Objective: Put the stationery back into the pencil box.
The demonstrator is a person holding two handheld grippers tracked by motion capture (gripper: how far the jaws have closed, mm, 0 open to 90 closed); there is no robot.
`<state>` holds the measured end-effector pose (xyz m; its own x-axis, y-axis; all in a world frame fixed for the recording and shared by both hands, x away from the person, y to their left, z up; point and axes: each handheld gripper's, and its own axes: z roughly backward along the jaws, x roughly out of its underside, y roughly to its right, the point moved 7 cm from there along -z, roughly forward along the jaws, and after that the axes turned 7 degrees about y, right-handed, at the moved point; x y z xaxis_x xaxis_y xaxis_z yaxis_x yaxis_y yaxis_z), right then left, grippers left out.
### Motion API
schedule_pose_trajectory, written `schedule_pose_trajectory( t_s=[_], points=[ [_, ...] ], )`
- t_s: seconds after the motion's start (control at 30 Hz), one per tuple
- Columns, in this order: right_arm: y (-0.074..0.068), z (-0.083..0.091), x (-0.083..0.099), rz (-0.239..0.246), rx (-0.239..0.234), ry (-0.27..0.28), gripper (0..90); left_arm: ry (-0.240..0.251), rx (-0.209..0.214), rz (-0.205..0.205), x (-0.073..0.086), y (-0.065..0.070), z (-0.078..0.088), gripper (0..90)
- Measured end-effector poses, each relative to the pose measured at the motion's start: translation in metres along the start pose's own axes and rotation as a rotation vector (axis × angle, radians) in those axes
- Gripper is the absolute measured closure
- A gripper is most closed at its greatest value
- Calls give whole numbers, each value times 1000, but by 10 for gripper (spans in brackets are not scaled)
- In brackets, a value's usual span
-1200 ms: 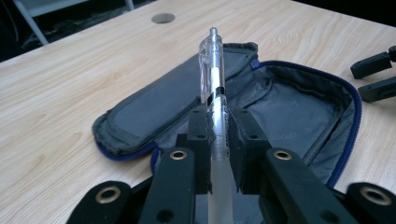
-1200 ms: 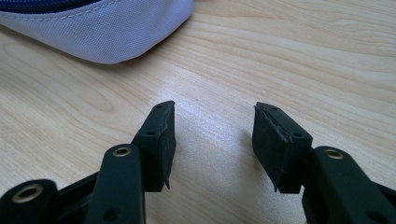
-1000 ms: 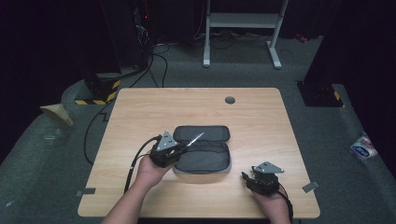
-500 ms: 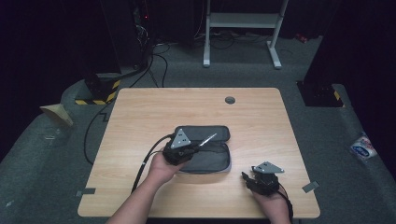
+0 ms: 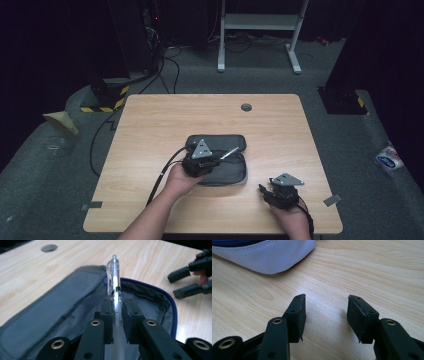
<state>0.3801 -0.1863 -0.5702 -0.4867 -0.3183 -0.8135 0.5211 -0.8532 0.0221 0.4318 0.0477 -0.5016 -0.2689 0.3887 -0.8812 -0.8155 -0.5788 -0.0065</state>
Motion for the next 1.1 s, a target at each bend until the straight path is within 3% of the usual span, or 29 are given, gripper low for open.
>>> schedule_pose_trajectory(
  t_s=[0.17,0.3,0.37,0.87,1.1],
  points=[
    [0,0,0,0,0,0,489,-25,16,-18,4,4,-5,790],
    [0,0,0,1,0,0,489,-32,0,-30,6,5,-7,781],
    [0,0,0,1,0,0,489,-26,-10,-17,6,3,-6,720],
    [0,0,0,1,0,0,490,-5,-63,59,15,-9,4,632],
    [0,0,0,1,0,0,489,10,-96,71,18,-12,10,560]
  ],
)
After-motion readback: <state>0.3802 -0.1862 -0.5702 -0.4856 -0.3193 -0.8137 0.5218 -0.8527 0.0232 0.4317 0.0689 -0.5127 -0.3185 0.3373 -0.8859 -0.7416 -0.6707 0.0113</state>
